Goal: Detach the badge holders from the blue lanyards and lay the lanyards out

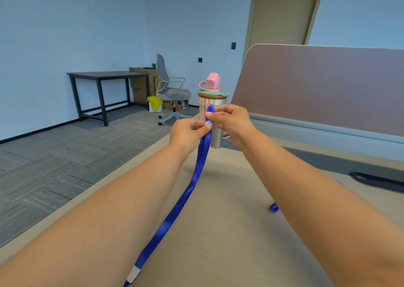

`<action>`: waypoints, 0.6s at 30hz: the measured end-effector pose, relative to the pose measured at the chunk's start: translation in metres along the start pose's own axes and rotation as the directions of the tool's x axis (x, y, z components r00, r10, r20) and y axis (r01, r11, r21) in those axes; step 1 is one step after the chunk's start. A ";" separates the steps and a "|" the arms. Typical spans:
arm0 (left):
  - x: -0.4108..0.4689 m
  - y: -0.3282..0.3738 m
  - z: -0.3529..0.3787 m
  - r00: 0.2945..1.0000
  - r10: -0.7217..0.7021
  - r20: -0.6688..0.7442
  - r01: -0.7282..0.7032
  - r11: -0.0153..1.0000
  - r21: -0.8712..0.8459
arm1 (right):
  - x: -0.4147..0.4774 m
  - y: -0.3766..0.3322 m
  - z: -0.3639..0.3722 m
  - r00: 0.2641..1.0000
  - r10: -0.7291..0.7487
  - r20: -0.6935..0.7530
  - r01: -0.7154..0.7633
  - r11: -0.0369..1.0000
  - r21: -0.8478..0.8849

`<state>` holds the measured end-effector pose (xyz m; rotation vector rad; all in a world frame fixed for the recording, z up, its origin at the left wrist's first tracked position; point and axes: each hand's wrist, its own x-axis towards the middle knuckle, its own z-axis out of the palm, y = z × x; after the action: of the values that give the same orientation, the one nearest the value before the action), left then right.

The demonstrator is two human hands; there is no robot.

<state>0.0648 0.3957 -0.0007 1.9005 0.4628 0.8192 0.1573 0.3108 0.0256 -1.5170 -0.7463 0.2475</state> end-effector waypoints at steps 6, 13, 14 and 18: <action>-0.005 0.004 -0.001 0.997 -0.019 0.075 0.017 1.000 0.025 | 0.000 -0.004 0.004 0.998 0.016 -0.058 -0.014 0.999 0.036; -0.012 0.005 -0.002 0.977 -0.030 0.209 0.066 0.984 -0.167 | 0.005 -0.001 0.003 0.992 0.054 -0.117 -0.046 0.997 0.068; -0.014 0.004 -0.002 0.973 -0.036 0.227 0.080 0.979 -0.189 | 0.005 -0.001 0.003 0.991 0.048 -0.125 -0.038 0.996 0.081; -0.017 -0.006 -0.004 0.969 -0.104 0.225 0.140 0.978 -0.151 | 0.003 0.000 0.003 0.996 0.060 -0.072 -0.046 0.981 0.188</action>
<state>0.0499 0.3903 -0.0109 1.7629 0.3614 0.5447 0.1581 0.3151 0.0257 -1.3617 -0.6045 0.2887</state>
